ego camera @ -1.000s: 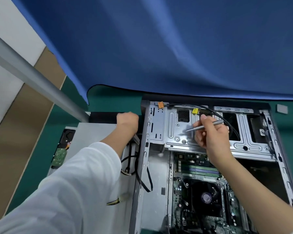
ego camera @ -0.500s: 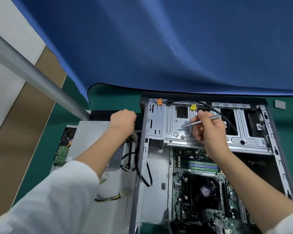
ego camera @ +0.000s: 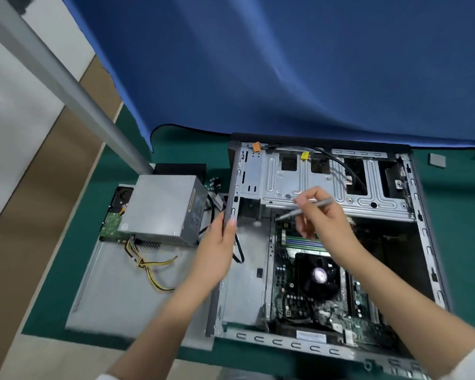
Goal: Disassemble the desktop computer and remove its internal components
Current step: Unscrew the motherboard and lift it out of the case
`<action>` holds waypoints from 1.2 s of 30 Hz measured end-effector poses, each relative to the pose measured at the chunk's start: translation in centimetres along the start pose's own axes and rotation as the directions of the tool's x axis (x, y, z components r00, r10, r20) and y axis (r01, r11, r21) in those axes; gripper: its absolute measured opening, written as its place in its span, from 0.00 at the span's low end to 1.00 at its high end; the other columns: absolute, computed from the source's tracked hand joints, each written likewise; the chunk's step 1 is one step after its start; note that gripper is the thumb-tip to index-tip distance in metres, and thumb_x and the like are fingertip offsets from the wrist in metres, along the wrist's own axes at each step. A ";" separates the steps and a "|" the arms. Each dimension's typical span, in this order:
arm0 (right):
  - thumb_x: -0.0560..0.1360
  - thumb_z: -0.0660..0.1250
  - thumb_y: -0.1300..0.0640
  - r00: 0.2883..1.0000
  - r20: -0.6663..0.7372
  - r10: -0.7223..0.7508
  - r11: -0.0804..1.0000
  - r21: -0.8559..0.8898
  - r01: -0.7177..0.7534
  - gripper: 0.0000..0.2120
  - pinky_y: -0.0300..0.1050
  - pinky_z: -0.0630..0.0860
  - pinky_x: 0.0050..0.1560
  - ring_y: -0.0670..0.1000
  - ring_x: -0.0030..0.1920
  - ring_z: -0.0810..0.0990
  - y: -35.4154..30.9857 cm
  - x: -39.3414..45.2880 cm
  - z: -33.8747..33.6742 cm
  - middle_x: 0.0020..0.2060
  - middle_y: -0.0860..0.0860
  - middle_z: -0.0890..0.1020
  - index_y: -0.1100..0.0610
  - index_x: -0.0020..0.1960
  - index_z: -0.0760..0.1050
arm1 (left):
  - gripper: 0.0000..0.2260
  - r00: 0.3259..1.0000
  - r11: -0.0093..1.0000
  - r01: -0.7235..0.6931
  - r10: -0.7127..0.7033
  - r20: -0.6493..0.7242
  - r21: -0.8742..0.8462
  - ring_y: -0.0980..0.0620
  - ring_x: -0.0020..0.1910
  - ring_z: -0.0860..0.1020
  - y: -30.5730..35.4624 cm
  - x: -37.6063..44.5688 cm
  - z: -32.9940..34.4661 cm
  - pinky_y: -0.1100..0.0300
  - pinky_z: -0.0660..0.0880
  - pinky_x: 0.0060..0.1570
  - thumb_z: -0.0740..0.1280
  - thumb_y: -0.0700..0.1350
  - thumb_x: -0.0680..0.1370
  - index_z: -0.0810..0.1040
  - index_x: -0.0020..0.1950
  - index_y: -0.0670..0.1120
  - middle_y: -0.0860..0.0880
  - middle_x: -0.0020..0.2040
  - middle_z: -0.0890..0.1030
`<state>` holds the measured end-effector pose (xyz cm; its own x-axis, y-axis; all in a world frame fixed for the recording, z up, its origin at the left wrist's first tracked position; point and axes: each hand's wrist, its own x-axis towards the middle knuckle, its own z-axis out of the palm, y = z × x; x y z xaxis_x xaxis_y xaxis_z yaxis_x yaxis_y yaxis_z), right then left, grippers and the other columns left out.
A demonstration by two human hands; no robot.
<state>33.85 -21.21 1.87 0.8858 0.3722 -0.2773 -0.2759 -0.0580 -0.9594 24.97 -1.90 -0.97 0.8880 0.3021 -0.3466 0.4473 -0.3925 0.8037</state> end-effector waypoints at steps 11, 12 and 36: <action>0.73 0.70 0.47 0.907 0.314 0.279 0.668 -0.742 0.052 0.05 0.31 0.65 0.30 0.39 0.27 0.71 7.2 -6.2 -1.4 0.34 0.46 0.79 0.46 0.45 0.76 | 0.15 0.982 0.986 0.008 0.024 -0.187 0.168 0.53 0.40 0.75 0.1 -0.7 1.6 0.59 0.67 0.40 0.55 0.54 0.81 0.70 0.62 0.47 0.49 0.48 0.78; 0.74 0.69 0.47 0.903 0.330 0.277 0.648 -0.758 0.078 0.04 0.30 0.65 0.31 0.39 0.27 0.71 7.5 -6.2 -1.2 0.32 0.46 0.78 0.47 0.46 0.76 | 0.15 0.981 0.985 0.013 0.020 -0.192 0.173 0.52 0.39 0.75 0.1 -0.6 1.7 0.58 0.66 0.39 0.55 0.54 0.81 0.70 0.62 0.47 0.48 0.47 0.78; 0.77 0.63 0.45 0.891 0.374 0.257 0.369 -0.890 0.267 0.12 0.39 0.70 0.38 0.47 0.40 0.78 9.2 -5.5 0.6 0.44 0.47 0.84 0.51 0.53 0.79 | 0.17 0.974 0.990 0.034 -0.002 -0.228 0.137 0.55 0.37 0.73 -0.3 -0.8 1.7 0.60 0.65 0.33 0.56 0.57 0.81 0.72 0.64 0.50 0.55 0.38 0.74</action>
<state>26.22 -23.23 -5.42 0.5784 0.6635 -0.4745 0.4672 -0.7463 -0.4740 24.35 -3.48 -1.77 0.8392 0.4933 -0.2289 0.4879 -0.4972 0.7174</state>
